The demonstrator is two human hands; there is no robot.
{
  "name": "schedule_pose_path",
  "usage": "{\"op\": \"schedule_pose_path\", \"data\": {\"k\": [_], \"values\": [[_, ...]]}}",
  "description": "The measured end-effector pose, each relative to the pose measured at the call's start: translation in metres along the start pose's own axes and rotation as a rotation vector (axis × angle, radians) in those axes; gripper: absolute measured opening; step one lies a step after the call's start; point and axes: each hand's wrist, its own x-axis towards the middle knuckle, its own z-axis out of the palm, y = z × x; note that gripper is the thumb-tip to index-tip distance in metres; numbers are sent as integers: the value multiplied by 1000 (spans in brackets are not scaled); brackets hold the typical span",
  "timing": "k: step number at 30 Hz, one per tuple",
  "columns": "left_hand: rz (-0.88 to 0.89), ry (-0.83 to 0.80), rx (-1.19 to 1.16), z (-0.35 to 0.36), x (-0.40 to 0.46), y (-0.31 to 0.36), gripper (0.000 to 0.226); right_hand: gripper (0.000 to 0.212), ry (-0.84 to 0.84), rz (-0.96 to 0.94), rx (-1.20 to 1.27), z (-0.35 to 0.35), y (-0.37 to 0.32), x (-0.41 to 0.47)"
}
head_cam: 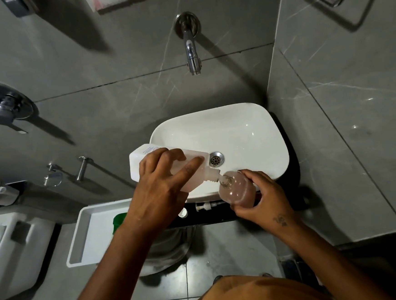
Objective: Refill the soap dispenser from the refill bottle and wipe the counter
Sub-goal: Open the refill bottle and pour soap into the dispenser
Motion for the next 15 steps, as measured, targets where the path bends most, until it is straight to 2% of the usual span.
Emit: {"op": "schedule_pose_path", "data": {"k": [15], "values": [[-12, -10, 12, -3, 0, 4, 79, 75, -25, 46, 52, 0, 0, -2]]}}
